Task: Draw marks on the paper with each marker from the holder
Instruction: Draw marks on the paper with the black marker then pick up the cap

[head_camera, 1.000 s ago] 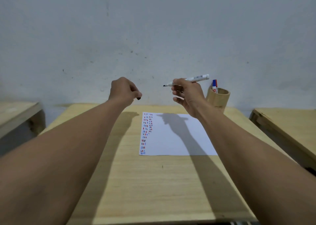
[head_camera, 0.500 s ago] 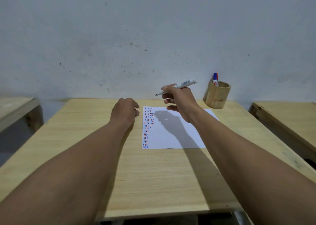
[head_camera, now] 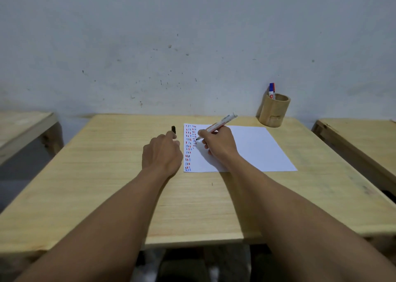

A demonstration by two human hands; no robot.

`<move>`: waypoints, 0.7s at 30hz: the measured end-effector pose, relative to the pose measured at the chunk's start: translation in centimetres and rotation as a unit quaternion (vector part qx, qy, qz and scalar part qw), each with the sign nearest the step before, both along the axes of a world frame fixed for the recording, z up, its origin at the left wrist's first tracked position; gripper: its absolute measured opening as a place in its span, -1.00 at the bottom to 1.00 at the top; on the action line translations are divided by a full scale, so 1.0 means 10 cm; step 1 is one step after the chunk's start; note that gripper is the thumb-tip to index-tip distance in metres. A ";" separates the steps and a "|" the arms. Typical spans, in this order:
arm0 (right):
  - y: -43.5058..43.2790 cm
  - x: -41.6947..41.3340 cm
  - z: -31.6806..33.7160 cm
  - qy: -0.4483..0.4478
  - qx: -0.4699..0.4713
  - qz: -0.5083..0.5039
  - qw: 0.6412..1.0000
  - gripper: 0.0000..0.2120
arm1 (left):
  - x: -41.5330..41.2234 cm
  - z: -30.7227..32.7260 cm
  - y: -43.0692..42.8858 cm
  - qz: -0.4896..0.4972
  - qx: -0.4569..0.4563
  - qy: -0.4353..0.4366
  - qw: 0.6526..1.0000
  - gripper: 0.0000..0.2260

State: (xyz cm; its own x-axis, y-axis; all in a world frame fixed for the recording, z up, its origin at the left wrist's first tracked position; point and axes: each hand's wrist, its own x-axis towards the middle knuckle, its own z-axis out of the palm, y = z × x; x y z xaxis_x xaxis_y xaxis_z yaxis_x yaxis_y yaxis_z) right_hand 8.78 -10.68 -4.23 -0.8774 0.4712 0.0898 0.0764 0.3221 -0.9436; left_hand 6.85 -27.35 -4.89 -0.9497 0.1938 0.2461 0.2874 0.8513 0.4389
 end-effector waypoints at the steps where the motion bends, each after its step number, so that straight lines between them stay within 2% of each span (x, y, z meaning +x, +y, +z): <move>1: -0.02 0.01 -0.04 -0.003 0.023 -0.005 1.000 -0.74 | 0.01 -0.03 -0.01 -0.012 -0.008 -0.004 1.000 -0.65; 4: -0.06 0.02 -0.07 -0.008 0.079 0.002 0.997 -0.72 | -0.03 -0.15 -0.04 -0.053 -0.057 0.000 0.997 -0.60; 9: -0.07 0.01 -0.10 -0.003 0.119 0.004 0.993 -0.70 | -0.12 -0.23 -0.05 -0.062 -0.106 -0.006 0.992 -0.56; 21: -0.07 -0.03 -0.14 -0.011 0.131 0.005 0.991 -0.73 | -0.12 -0.26 -0.06 -0.066 -0.113 -0.013 0.991 -0.55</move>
State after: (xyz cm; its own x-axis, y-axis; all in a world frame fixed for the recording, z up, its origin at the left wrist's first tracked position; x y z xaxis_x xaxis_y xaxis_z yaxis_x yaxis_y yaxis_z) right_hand 8.49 -11.40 -5.63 -0.8852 0.4250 0.1893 0.0907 0.5567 -0.8258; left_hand 5.64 -27.93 -7.47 -0.9181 0.3635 0.1580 0.3933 0.8850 0.2491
